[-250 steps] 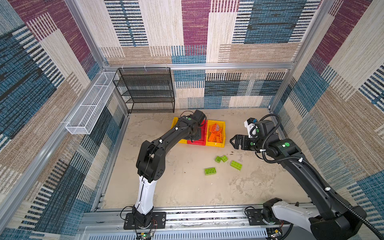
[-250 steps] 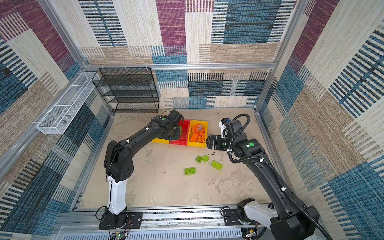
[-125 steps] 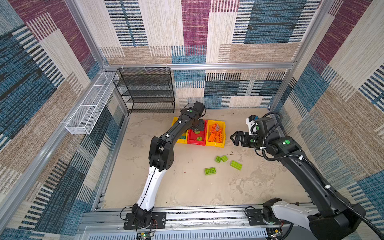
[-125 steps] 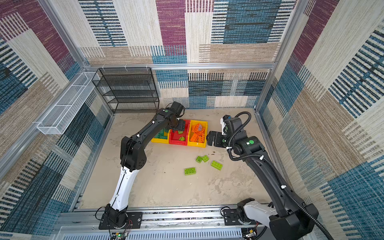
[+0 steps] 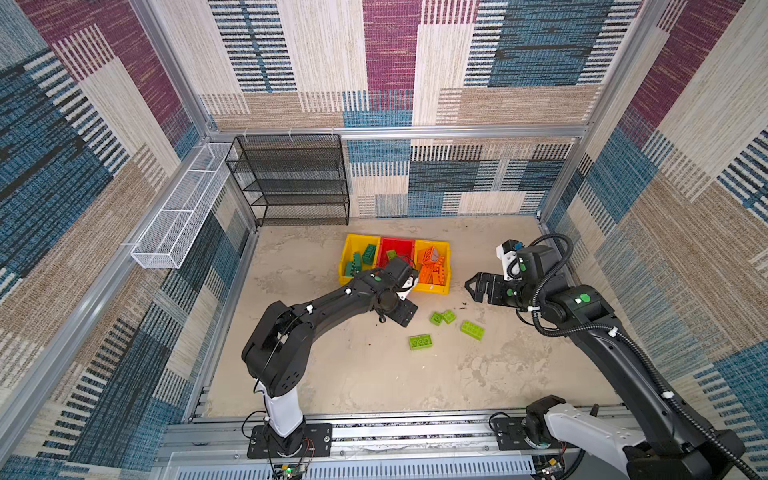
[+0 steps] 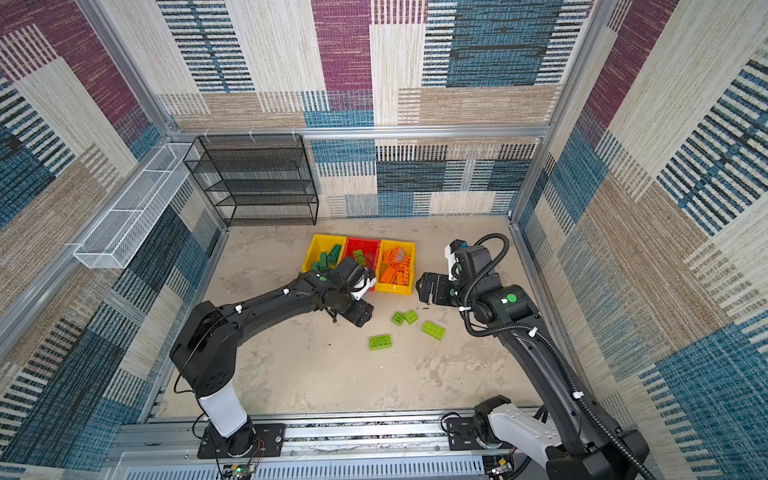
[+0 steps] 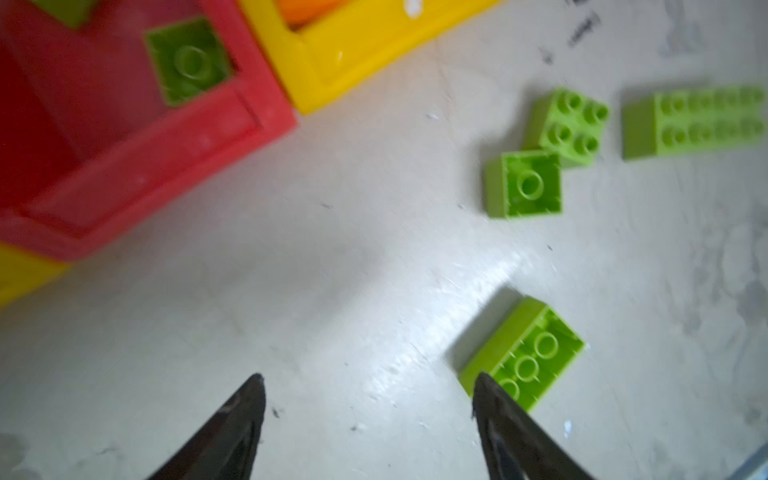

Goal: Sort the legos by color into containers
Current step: 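Release the lime-green brick into the red bin with the left gripper, then grasp another lime-green brick on the table with the left gripper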

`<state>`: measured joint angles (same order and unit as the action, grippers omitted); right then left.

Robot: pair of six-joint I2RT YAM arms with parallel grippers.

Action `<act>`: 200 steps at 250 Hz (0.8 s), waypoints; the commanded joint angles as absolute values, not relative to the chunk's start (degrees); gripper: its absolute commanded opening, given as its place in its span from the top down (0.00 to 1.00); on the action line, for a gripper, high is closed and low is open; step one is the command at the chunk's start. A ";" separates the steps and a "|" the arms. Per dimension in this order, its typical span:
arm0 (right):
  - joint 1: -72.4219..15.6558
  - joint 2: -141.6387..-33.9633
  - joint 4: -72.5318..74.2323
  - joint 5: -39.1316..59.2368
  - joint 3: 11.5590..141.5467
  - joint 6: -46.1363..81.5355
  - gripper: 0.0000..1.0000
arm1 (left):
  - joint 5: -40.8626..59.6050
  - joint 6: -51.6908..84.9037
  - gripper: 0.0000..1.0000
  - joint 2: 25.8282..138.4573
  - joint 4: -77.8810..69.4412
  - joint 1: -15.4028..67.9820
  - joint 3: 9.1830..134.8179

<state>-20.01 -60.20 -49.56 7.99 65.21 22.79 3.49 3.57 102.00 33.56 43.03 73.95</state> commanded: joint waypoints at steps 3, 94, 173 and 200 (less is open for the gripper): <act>-20.04 -59.85 -49.57 9.23 65.39 21.86 0.00 | 3.57 -0.45 0.20 100.84 29.28 45.32 70.75; -20.04 -57.92 -50.80 8.62 64.94 22.66 0.00 | 2.24 -1.25 0.19 104.77 26.52 52.80 70.55; -20.05 -58.86 -51.15 7.91 66.30 23.12 0.00 | -0.22 -1.21 0.26 109.42 25.28 53.46 71.35; -20.04 -59.54 -50.98 7.75 66.70 23.27 0.00 | -0.24 -1.36 0.53 110.17 25.75 53.35 71.89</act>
